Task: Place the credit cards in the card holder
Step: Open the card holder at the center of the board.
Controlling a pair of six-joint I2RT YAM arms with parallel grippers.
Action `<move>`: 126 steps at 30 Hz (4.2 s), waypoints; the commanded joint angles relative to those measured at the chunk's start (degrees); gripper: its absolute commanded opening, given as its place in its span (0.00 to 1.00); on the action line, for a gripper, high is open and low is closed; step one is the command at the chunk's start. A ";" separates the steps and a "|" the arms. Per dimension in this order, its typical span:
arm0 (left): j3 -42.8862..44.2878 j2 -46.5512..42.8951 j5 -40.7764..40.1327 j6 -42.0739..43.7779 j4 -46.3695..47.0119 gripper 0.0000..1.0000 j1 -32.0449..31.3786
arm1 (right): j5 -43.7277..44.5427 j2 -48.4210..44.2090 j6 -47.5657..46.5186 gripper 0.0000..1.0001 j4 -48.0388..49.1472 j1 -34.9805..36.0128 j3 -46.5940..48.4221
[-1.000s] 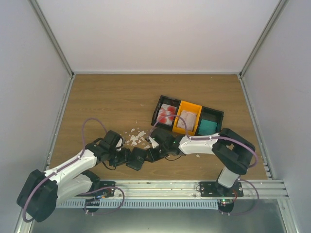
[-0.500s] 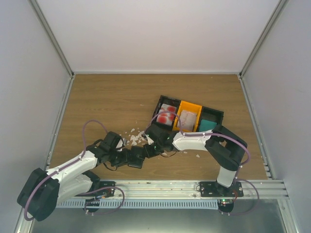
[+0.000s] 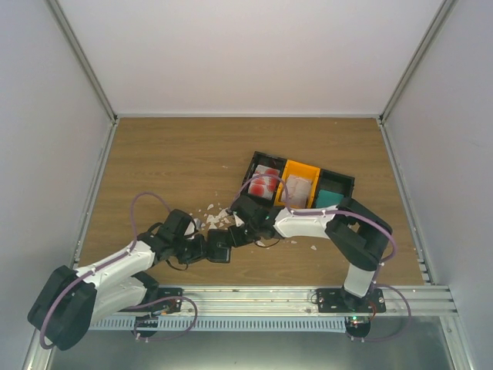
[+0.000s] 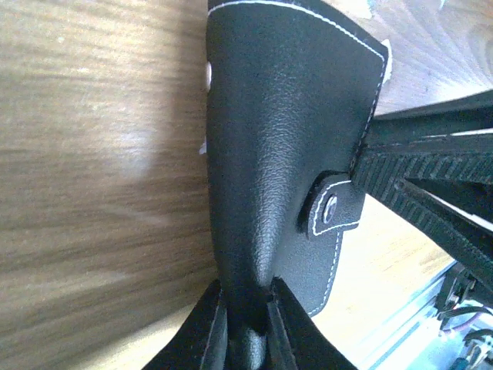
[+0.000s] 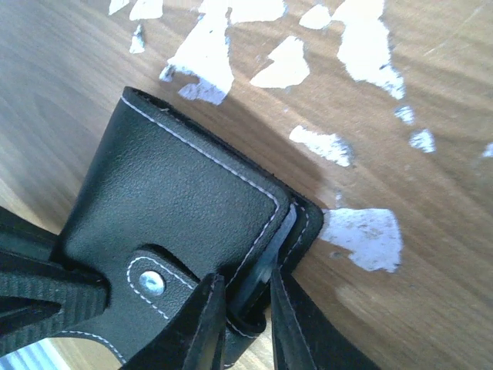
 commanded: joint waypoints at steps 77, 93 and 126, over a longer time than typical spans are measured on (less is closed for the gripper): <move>6.89 1.75 4.56 4.24 8.99 0.00 2.37 | 22.39 -5.01 2.16 0.00 -16.50 1.16 5.74; 5.97 2.40 4.05 3.47 8.77 0.00 3.08 | 28.39 -5.94 4.35 0.01 -20.31 0.27 3.66; 5.77 4.76 2.36 4.44 7.69 0.29 3.32 | 17.76 -3.00 -0.95 0.00 -11.18 -2.58 3.92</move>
